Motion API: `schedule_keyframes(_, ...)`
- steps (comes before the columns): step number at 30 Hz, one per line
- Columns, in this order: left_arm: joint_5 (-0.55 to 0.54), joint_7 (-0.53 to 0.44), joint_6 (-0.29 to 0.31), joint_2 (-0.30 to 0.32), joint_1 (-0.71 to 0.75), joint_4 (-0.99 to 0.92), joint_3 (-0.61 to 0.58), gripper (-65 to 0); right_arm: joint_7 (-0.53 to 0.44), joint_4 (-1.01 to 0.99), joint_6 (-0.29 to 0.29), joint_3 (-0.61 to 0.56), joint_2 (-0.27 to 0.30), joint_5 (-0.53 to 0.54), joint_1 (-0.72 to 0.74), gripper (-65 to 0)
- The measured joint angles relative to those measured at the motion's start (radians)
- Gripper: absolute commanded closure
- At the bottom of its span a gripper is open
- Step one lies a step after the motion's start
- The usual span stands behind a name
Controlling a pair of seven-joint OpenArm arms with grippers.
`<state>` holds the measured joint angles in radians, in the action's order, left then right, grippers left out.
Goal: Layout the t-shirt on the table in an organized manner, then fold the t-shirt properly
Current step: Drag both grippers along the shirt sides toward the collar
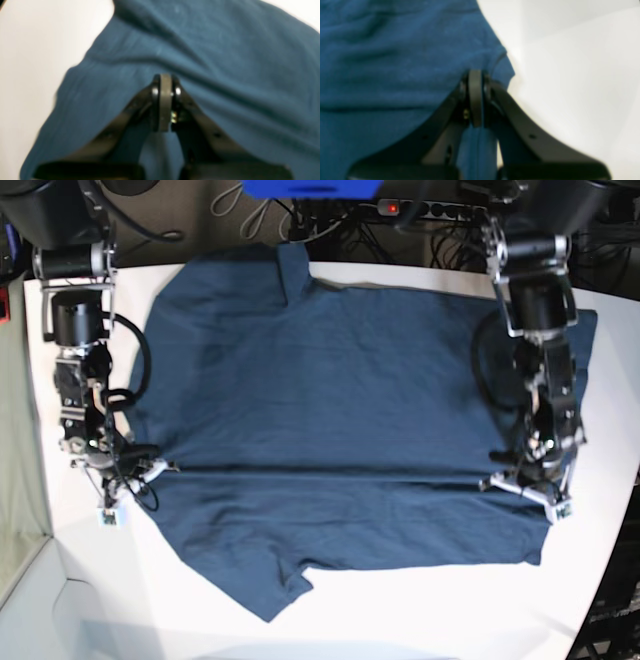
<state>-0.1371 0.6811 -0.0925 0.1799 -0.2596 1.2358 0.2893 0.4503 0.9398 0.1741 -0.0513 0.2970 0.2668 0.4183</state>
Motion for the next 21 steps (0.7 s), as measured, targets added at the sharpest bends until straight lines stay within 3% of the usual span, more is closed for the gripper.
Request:
schedule_keyframes(7,0.007,0.016,0.000,0.000,0.204,0.101,-0.002,0.0,-0.021,-0.071,0.000,-0.004,-0.040,0.000,0.069,0.0)
schedule_keyframes(9,0.003,-0.019,0.003,-0.001,0.246,0.110,0.014,0.0,-0.015,-0.075,0.000,-0.002,-0.043,-0.002,0.068,0.0)
schedule_keyframes(20,-0.002,-0.054,0.010,-0.003,0.329,0.134,0.104,0.0,-0.026,-0.074,0.000,-0.002,-0.045,0.000,0.023,0.0)
schedule_keyframes(21,-0.002,-0.053,0.010,-0.002,0.328,0.134,0.104,0.0,-0.064,-0.074,0.000,-0.002,-0.045,0.003,0.010,0.0)
